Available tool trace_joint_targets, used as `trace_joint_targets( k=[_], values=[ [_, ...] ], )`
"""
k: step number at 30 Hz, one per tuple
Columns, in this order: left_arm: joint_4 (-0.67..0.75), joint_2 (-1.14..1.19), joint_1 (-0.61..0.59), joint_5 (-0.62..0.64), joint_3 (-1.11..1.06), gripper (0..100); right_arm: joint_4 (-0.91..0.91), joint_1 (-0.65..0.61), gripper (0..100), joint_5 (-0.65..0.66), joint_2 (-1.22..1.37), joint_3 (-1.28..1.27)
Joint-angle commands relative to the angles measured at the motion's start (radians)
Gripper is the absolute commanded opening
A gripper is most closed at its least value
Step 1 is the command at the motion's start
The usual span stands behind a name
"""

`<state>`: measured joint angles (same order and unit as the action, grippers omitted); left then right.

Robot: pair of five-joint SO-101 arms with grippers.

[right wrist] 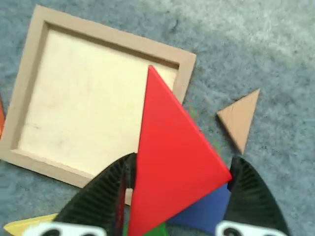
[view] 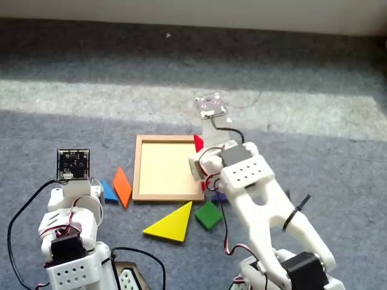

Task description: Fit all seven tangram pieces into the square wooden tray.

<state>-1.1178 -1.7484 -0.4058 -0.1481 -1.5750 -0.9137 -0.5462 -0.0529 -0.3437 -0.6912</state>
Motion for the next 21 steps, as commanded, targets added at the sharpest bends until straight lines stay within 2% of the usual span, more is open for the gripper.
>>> trace_joint_targets(
  k=[1, 7, 16, 21],
  values=[
    [0.02, -0.012, -0.008, -0.009, 0.002, 15, 0.022, -0.145, 19.5, -0.012, -0.048, 0.008],
    [0.02, -0.012, -0.008, -0.009, 0.002, 15, 0.107, -0.271, 19.5, -0.11, 0.047, 0.056],
    [0.02, -0.012, -0.008, -0.009, 0.002, 15, 0.104, -0.335, 19.5, -0.118, 0.417, 0.329],
    [0.02, -0.012, -0.008, -0.009, 0.002, 15, 0.102, -0.323, 19.5, -0.299, 0.516, 0.455]
  ],
)
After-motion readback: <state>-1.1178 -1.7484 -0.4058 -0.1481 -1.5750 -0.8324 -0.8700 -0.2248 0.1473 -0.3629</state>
